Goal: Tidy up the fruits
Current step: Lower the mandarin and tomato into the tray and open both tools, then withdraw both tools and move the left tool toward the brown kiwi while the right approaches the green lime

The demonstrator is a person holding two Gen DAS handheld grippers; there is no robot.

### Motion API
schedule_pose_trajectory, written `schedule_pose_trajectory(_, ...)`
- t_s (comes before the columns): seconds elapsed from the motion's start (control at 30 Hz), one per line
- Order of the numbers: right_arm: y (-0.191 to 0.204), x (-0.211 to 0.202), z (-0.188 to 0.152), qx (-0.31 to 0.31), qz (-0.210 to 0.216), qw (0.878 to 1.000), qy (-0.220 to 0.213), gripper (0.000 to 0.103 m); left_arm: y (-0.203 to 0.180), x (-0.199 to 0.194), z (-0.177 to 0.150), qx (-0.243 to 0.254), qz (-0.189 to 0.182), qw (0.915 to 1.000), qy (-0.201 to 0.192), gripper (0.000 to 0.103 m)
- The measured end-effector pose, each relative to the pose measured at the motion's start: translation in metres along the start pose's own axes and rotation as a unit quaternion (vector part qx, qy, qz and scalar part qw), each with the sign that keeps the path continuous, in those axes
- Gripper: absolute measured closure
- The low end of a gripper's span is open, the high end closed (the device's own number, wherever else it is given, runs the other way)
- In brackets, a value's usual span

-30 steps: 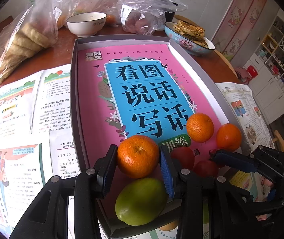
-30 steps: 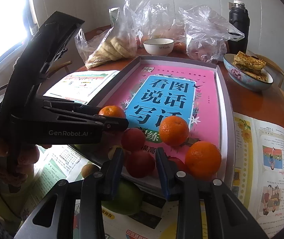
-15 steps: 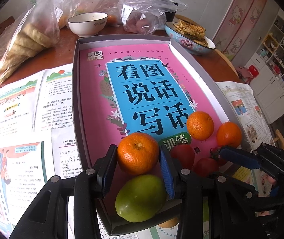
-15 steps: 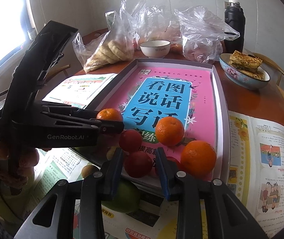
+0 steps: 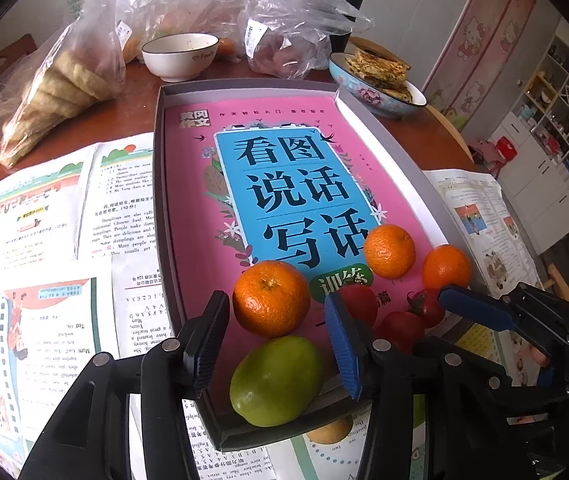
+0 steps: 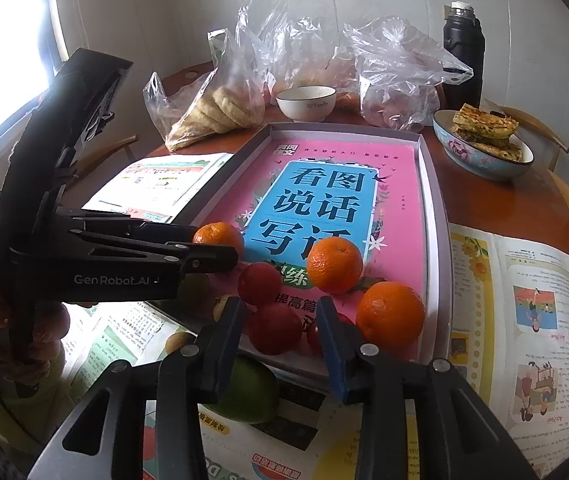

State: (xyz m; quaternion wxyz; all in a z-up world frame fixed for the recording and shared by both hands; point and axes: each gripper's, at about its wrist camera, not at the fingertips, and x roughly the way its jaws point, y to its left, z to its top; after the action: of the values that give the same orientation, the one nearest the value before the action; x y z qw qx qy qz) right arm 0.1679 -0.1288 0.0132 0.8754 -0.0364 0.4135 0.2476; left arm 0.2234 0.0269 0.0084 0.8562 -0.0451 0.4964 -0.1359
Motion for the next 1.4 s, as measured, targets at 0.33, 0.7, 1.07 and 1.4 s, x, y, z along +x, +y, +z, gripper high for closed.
schedule_pose_trajectory(0.33, -0.001, -0.011, -0.001, 0.008, -0.007, 1.0, -0.011, 0.056, -0.002, -0.026, -0.004, -0.006, -0.008, 0.9996, -0.026, 0.045)
schedule_pose_trajectory(0.7, 0.011, -0.026, -0.014, -0.005, -0.003, 1.0, -0.018, 0.049, -0.006, -0.05, -0.025, -0.003, -0.015, 0.999, -0.043, 0.044)
schedule_pose_trajectory(1.07, 0.024, -0.031, -0.033, -0.02, 0.003, 1.0, -0.006, 0.041, -0.012, -0.067, -0.053, 0.006, -0.015, 0.9988, -0.046, 0.044)
schedule_pose_trajectory(1.4, 0.026, -0.016, -0.043, -0.018, 0.0, 1.0, 0.018, 0.04, -0.013, -0.064, -0.078, 0.01, -0.018, 0.9993, -0.03, 0.043)
